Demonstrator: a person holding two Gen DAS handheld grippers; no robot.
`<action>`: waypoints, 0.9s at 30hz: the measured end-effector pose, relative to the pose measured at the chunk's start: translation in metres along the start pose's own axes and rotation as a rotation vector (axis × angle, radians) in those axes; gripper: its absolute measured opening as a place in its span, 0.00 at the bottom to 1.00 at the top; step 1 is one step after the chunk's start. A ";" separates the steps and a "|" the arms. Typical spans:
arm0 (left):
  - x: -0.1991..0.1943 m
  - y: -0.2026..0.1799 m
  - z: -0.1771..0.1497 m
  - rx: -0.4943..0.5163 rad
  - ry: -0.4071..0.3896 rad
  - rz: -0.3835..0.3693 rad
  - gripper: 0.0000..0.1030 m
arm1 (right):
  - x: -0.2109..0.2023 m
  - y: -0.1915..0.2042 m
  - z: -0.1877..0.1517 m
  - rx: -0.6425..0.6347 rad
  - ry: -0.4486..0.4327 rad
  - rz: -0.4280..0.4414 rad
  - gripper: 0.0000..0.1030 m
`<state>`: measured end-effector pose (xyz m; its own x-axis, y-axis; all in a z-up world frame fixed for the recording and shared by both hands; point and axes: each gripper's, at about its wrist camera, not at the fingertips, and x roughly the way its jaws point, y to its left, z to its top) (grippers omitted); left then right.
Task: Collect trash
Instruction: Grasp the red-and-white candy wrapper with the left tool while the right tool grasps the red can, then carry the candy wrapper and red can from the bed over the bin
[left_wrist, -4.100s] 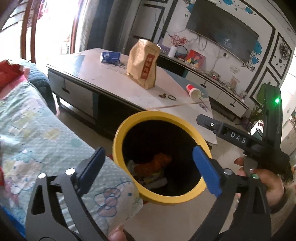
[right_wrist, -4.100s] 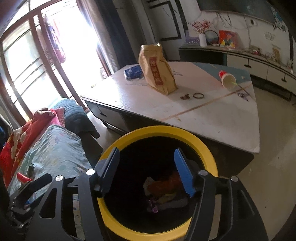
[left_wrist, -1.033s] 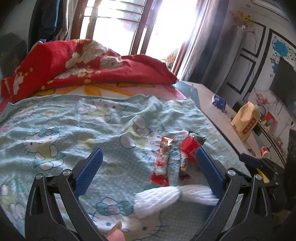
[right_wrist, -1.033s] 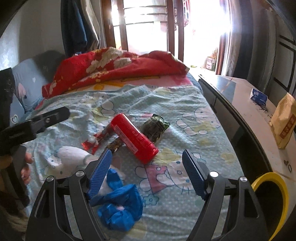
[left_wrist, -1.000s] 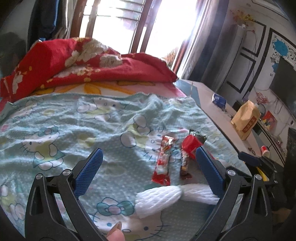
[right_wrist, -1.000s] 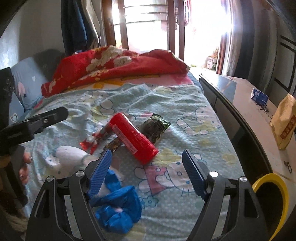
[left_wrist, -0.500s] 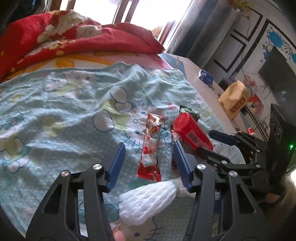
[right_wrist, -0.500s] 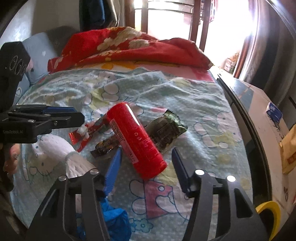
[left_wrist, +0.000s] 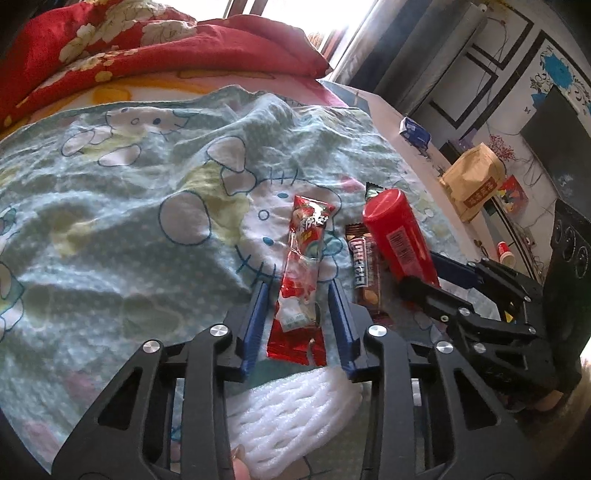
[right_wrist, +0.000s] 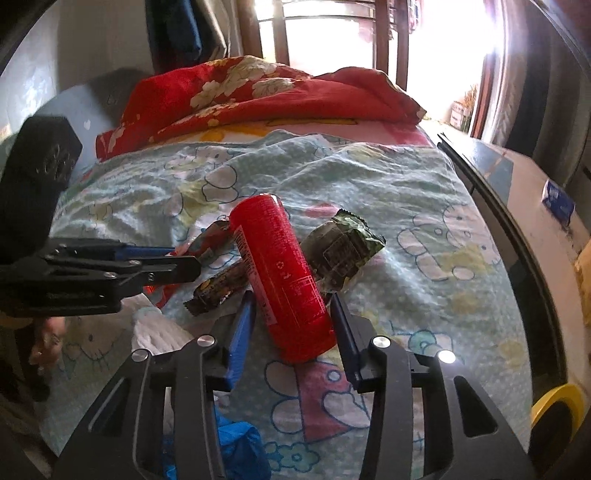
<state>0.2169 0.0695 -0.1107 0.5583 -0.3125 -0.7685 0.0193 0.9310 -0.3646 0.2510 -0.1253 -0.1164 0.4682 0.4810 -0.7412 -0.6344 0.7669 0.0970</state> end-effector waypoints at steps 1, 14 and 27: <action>0.000 0.000 -0.001 -0.002 -0.002 0.007 0.19 | 0.000 -0.001 0.000 0.013 -0.002 0.009 0.38; -0.025 -0.001 -0.005 -0.012 -0.107 0.004 0.12 | -0.025 0.006 -0.005 0.062 -0.068 0.037 0.35; -0.056 -0.024 -0.002 0.034 -0.203 -0.009 0.12 | -0.059 -0.004 -0.013 0.112 -0.139 -0.005 0.34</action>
<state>0.1836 0.0643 -0.0604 0.7138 -0.2792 -0.6423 0.0508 0.9353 -0.3502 0.2182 -0.1624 -0.0822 0.5563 0.5251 -0.6440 -0.5628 0.8083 0.1730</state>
